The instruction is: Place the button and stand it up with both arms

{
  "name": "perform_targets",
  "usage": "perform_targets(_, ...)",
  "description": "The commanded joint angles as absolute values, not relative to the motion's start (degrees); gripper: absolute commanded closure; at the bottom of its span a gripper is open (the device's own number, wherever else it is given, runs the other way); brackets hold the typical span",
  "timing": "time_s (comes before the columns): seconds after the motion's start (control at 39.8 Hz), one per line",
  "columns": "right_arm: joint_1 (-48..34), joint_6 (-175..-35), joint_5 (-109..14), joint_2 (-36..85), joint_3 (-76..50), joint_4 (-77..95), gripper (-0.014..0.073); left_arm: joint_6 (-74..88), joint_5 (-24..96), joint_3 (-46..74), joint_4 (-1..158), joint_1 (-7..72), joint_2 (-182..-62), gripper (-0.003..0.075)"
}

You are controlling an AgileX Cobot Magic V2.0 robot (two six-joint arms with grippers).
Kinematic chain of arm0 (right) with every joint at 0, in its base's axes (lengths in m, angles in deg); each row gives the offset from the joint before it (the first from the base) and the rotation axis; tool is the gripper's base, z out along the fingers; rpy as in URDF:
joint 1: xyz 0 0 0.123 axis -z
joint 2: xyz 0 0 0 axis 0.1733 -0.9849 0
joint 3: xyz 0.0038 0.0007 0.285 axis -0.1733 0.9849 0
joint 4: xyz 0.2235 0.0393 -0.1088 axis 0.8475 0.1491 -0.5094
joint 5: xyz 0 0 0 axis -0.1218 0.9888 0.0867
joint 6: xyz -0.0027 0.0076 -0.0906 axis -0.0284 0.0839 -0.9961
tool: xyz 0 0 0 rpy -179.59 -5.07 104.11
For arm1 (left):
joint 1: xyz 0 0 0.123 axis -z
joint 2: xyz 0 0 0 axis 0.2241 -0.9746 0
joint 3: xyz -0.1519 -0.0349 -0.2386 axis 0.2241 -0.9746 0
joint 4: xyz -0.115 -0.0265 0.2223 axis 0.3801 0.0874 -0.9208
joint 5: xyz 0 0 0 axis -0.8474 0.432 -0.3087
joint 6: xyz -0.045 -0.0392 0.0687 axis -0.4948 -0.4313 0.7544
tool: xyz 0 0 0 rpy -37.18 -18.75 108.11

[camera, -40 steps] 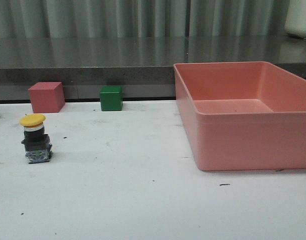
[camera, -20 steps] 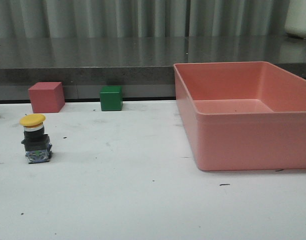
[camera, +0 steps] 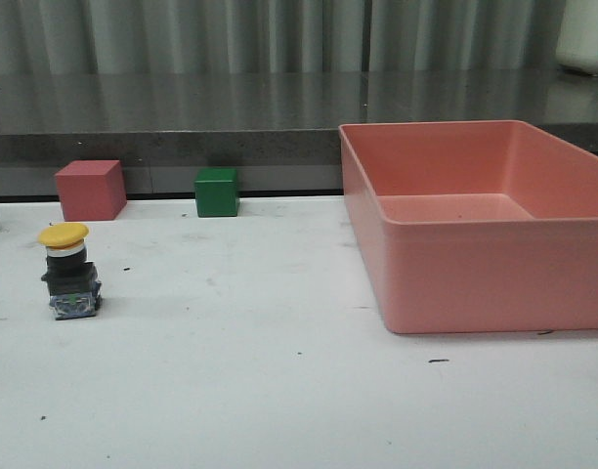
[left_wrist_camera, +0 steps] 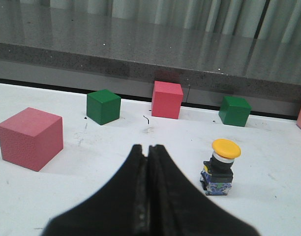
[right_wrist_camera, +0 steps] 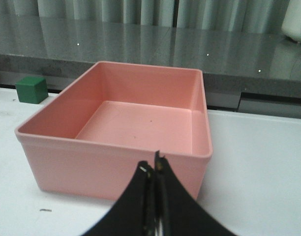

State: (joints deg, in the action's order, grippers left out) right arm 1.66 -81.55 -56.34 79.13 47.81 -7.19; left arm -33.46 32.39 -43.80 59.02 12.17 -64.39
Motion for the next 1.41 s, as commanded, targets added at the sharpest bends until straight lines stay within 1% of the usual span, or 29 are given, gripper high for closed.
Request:
perform_targets(0.0,2.0,-82.0,-63.5,78.6,48.8,-7.7,0.0662,-34.0,27.4,-44.6,59.5,12.5,-63.1,0.074)
perform_targets(0.3,2.2,-82.0,-62.6,79.3,48.7,-7.4,0.0662,-34.0,27.4,-44.6,59.5,12.5,-63.1,0.074)
perform_targets(0.5,6.2,-82.0,-58.8,84.4,48.7,-6.6,0.0662,-34.0,27.4,-44.6,59.5,12.5,-63.1,0.074)
perform_targets(0.58,7.0,-82.0,-58.3,84.6,48.7,-6.6,0.0662,-34.0,27.4,-44.6,59.5,12.5,-63.1,0.074)
perform_targets(1.38,7.1,-82.0,-58.0,84.6,48.7,-6.6,0.0662,-34.0,27.4,-44.6,59.5,12.5,-63.1,0.074)
